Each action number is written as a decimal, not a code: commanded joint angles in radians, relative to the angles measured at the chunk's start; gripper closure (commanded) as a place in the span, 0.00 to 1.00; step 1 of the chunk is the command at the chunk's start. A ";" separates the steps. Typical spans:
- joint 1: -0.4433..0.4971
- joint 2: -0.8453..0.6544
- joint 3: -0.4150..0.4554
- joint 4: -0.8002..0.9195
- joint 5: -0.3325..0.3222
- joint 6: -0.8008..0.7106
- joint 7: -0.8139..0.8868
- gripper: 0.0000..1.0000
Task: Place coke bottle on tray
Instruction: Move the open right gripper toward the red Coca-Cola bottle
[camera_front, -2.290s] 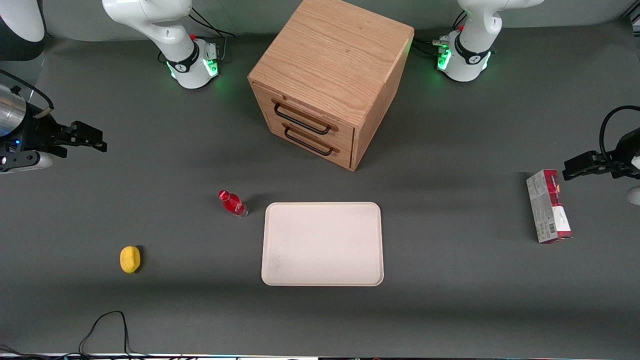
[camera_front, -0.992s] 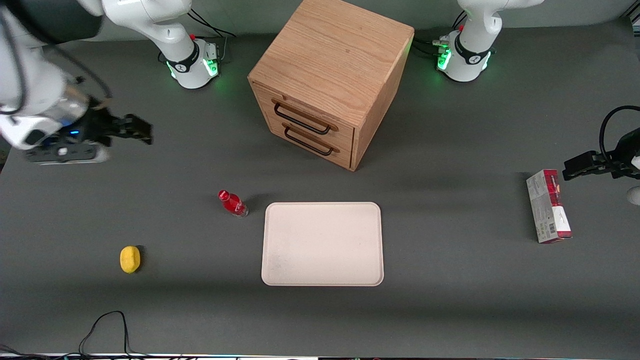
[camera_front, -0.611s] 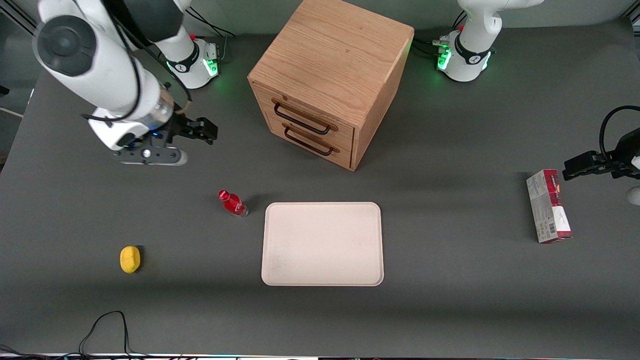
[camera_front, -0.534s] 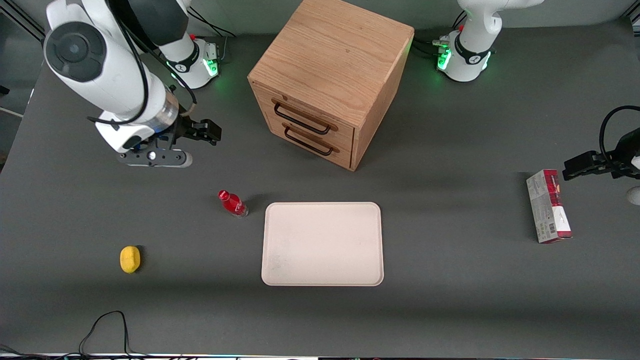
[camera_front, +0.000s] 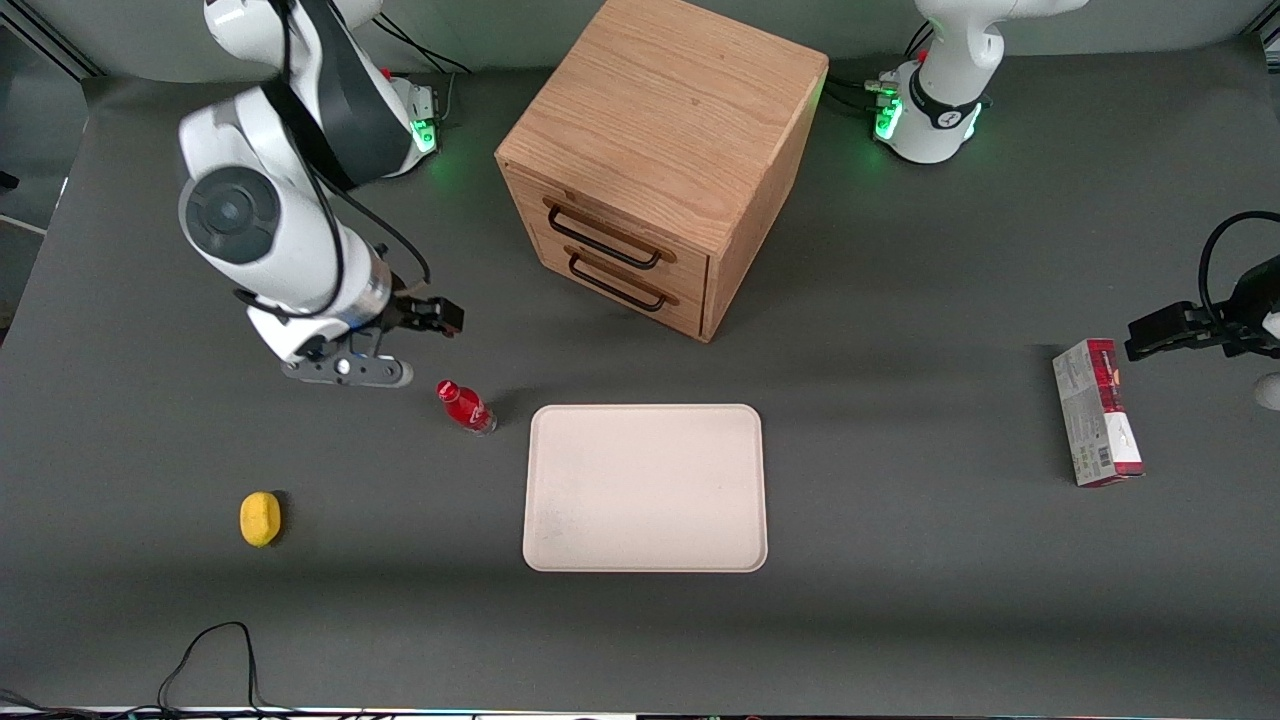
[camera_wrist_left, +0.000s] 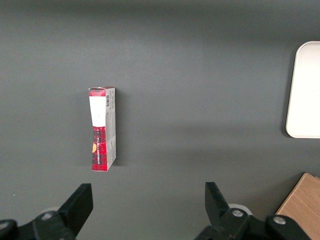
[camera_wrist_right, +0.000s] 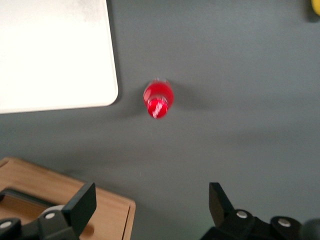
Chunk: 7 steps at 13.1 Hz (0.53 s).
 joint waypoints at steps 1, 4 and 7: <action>-0.001 -0.028 -0.006 -0.184 0.019 0.198 -0.032 0.00; -0.004 -0.025 -0.009 -0.277 0.019 0.313 -0.094 0.01; -0.003 -0.025 -0.026 -0.341 0.019 0.388 -0.110 0.01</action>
